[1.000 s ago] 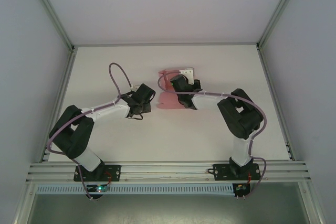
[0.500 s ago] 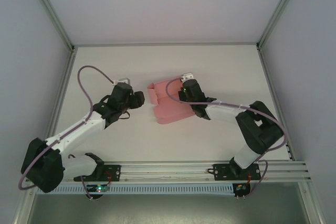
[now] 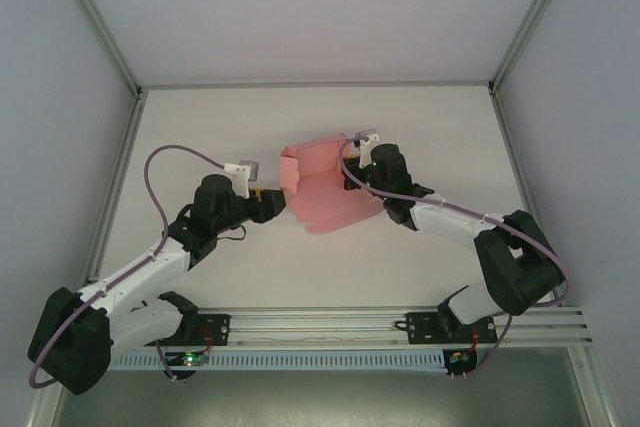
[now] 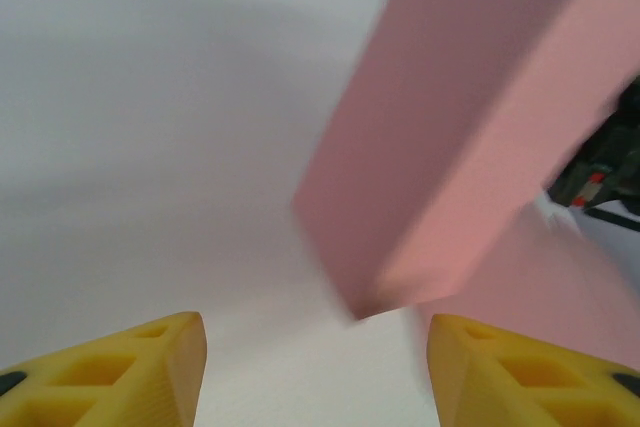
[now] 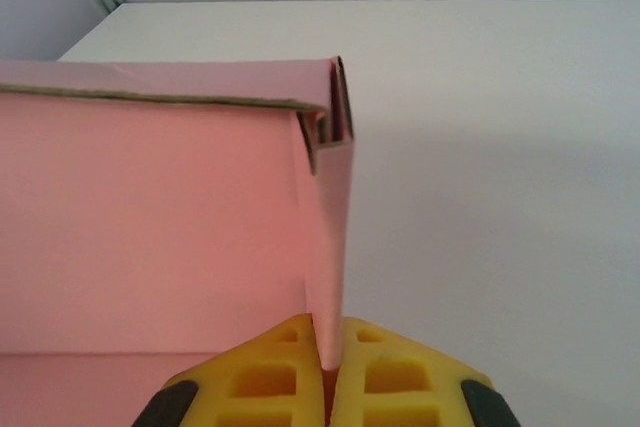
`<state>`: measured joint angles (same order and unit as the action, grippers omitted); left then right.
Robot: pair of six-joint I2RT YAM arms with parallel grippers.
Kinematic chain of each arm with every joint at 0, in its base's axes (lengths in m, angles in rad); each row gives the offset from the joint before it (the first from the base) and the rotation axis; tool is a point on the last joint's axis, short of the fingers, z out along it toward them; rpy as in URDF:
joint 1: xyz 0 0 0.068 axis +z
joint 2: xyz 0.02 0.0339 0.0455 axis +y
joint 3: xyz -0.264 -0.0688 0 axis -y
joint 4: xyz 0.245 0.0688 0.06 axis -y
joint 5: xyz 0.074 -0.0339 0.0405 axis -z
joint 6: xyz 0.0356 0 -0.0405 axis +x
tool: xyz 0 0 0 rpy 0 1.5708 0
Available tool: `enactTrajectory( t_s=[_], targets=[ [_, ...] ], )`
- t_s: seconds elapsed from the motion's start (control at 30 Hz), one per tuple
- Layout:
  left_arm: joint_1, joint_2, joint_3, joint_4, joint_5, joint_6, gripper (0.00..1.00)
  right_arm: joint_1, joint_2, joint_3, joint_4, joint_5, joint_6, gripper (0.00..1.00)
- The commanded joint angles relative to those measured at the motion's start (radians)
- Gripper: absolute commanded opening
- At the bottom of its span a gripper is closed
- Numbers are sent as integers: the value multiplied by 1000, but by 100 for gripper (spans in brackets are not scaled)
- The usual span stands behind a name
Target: Assemble paper box
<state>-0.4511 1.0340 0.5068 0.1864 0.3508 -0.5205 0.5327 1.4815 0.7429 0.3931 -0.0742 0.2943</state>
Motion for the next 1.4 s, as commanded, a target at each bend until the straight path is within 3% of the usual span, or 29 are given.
enactTrajectory(
  t_s=[0.0, 0.3, 0.37, 0.57, 0.67, 1.17, 1.27, 1.3, 1.37],
  targets=[
    [6, -6, 25, 72, 32, 55, 58, 13, -17, -8, 8, -57, 17, 0],
    [6, -7, 72, -8, -46, 110, 55, 30, -21, 24, -63, -26, -26, 0],
    [5, 2, 86, -18, -64, 120, 49, 35, -25, 28, -81, -19, -35, 0],
    [-7, 96, 145, -3, 15, 142, 34, 63, -31, 45, -107, 19, -24, 0],
    [-25, 122, 158, 1, 24, 149, 34, 65, -40, 57, -140, 66, -7, 0],
    [-79, 314, 278, -111, -394, 143, 40, 148, -144, 72, -177, 51, -1, 0],
    [-81, 362, 299, -110, -395, 155, 44, 150, -161, 68, -172, 14, -5, 0],
    [-80, 374, 302, -95, -369, 158, 43, 150, -160, 71, -171, -2, -7, 0],
    [-84, 392, 313, -80, -333, 157, 29, 151, -158, 76, -182, -16, -9, 0]
  ],
)
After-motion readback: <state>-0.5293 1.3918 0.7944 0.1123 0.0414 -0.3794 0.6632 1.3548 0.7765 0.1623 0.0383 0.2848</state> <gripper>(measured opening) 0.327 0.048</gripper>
